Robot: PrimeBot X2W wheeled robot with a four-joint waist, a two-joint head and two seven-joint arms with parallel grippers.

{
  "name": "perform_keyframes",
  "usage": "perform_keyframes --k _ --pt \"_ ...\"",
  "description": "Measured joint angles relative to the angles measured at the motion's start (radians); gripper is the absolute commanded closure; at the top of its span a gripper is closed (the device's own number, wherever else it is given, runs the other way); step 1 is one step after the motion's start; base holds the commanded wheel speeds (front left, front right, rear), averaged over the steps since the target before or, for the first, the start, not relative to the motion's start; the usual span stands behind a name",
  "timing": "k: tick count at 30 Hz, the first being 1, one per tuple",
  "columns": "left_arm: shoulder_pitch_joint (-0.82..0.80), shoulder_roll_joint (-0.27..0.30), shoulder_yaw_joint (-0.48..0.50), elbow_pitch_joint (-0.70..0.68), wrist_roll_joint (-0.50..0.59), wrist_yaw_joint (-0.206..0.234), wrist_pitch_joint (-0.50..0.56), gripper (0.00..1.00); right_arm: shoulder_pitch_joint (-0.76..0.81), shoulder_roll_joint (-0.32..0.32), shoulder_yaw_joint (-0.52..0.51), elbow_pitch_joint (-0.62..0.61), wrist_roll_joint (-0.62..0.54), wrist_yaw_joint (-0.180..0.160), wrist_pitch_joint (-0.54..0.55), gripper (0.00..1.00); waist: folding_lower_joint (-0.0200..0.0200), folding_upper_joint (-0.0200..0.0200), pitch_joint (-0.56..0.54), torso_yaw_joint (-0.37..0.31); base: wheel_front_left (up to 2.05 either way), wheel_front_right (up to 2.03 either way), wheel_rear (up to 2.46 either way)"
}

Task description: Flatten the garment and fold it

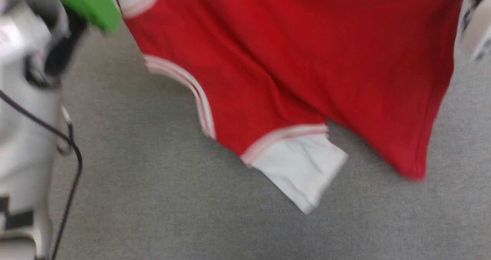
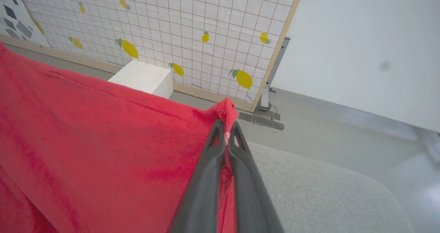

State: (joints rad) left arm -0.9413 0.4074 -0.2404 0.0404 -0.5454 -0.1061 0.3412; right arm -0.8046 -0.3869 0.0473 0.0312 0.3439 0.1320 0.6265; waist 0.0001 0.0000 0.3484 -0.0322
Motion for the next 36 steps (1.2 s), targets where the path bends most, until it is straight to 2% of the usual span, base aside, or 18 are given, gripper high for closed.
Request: perform_keyframes --k 5,10,16,20,25,31,36 --pt "-0.244 -0.003 0.02 0.101 0.074 0.021 -0.073 1.0 -0.215 -0.068 0.062 0.086 -0.053 0.0 0.002 1.0 0.0001 0.0 0.089 -0.011 0.0 0.0 0.0" --pt "-0.447 -0.021 0.087 0.185 0.095 0.045 -0.247 1.0 -0.418 -0.062 0.088 0.162 -0.112 0.0 -0.06 1.0 0.0002 0.0 0.17 -0.022 0.0 0.0 0.0" --pt "-0.562 -0.035 0.129 0.21 0.115 0.05 -0.453 1.0 -0.551 -0.046 0.098 0.209 -0.202 0.0 -0.168 1.0 0.0002 0.0 0.23 -0.036 0.0 0.0 0.0" --pt "-0.57 -0.03 0.134 0.228 0.14 0.048 -0.541 1.0 -0.569 -0.023 0.068 0.226 -0.242 0.0 -0.254 1.0 0.0002 0.0 0.237 -0.037 0.0 0.0 0.0" --pt "-0.462 -0.005 0.102 0.304 0.159 0.03 -0.563 1.0 -0.502 0.006 0.049 0.266 -0.247 0.0 -0.331 1.0 0.0001 0.0 0.212 -0.026 0.0 0.0 0.0" --pt "-0.155 0.009 0.015 0.433 0.167 0.003 -0.544 1.0 -0.227 0.079 0.007 0.358 -0.179 0.0 -0.397 1.0 0.0001 0.0 0.157 -0.014 0.0 0.0 0.0" --pt "0.116 0.012 -0.044 0.452 0.12 -0.009 -0.454 1.0 -0.004 0.12 -0.012 0.371 -0.121 0.0 -0.436 1.0 0.0 0.0 0.095 -0.005 0.0 0.0 0.0"
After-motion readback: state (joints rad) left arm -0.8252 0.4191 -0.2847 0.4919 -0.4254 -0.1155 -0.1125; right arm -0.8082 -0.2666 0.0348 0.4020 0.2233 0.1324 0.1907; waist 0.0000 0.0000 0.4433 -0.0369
